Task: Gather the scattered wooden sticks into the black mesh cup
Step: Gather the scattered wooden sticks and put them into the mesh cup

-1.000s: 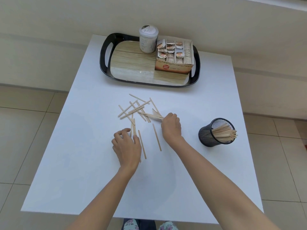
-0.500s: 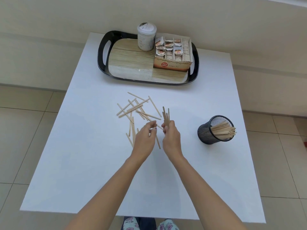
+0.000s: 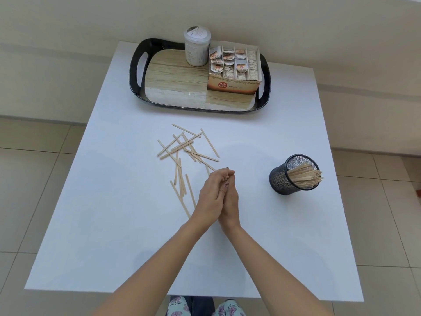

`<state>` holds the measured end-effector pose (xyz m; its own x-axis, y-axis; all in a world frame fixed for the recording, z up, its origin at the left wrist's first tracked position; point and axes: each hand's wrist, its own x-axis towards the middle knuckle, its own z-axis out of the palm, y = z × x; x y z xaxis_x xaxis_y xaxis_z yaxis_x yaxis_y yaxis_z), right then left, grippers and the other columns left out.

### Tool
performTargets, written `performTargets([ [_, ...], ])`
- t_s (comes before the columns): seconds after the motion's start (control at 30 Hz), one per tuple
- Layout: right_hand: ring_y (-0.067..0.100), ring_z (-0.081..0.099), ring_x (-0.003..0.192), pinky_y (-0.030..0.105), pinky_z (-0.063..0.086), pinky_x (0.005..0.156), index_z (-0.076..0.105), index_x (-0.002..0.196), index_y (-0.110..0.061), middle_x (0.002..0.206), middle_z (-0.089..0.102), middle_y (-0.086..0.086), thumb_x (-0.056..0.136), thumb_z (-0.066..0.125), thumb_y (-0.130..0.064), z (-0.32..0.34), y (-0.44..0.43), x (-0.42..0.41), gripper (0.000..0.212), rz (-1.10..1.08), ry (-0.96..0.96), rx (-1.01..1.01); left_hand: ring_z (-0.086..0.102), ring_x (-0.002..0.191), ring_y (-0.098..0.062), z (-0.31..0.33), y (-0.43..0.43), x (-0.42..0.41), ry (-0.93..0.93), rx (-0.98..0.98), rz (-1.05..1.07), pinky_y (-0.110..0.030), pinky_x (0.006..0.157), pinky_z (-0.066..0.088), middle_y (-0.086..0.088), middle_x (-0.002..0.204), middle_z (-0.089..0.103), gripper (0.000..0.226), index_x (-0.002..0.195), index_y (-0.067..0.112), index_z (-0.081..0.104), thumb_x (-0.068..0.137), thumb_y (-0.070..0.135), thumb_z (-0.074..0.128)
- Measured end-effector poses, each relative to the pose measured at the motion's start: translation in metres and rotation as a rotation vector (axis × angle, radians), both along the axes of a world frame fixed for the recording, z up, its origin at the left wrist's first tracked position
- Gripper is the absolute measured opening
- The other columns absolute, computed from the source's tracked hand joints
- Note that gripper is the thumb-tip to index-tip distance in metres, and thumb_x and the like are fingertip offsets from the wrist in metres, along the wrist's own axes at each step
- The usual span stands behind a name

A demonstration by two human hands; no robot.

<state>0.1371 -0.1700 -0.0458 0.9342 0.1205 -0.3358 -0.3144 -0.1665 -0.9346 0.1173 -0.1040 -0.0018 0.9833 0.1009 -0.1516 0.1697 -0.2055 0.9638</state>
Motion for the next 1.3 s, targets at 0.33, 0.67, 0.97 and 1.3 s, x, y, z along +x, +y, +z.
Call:
performTargets([
  [0.33, 0.019, 0.044, 0.078, 0.038, 0.040, 0.073, 0.045, 0.081, -0.006, 0.081, 0.041, 0.006, 0.096, 0.036, -0.037, 0.003, 0.005, -0.001, 0.036, -0.125, 0.088, 0.150, 0.051, 0.123, -0.010, -0.007, 0.002, -0.006, -0.037, -0.028, 0.044, -0.034, 0.106, 0.040, 0.006, 0.129, 0.058, 0.041, 0.133, 0.020, 0.053, 0.101, 0.000, 0.036],
  [0.67, -0.007, 0.061, 0.102, 0.025, 0.050, 0.086, 0.062, 0.105, -0.033, 0.101, 0.064, -0.020, 0.099, 0.036, -0.037, 0.021, 0.022, 0.018, 0.026, 0.272, -0.027, -0.056, 0.063, 0.104, -0.004, 0.000, 0.018, 0.010, 0.088, -0.292, 0.443, -0.015, 0.083, 0.047, 0.009, 0.107, 0.068, 0.026, 0.108, 0.026, 0.060, 0.105, 0.021, 0.034],
  [0.97, 0.027, 0.040, 0.115, 0.032, 0.040, 0.097, 0.054, 0.126, -0.002, 0.125, 0.047, 0.011, 0.094, 0.053, -0.010, 0.030, 0.033, 0.073, 0.033, 0.322, -0.490, -0.831, 0.056, 0.065, -0.015, 0.003, 0.065, 0.020, 0.146, -0.768, 0.823, -0.035, 0.075, 0.056, -0.001, 0.073, 0.049, 0.030, 0.084, 0.014, 0.046, 0.107, 0.017, 0.027],
  [1.3, 0.026, 0.045, 0.107, 0.031, 0.041, 0.093, 0.052, 0.114, -0.002, 0.115, 0.051, 0.013, 0.087, 0.066, -0.039, 0.027, 0.069, 0.099, 0.048, 0.347, -0.431, -1.027, 0.043, 0.060, -0.014, -0.004, 0.069, 0.008, 0.221, -0.798, 0.830, -0.029, 0.063, 0.047, 0.001, 0.073, 0.045, 0.028, 0.086, 0.016, 0.045, 0.107, 0.019, 0.026],
])
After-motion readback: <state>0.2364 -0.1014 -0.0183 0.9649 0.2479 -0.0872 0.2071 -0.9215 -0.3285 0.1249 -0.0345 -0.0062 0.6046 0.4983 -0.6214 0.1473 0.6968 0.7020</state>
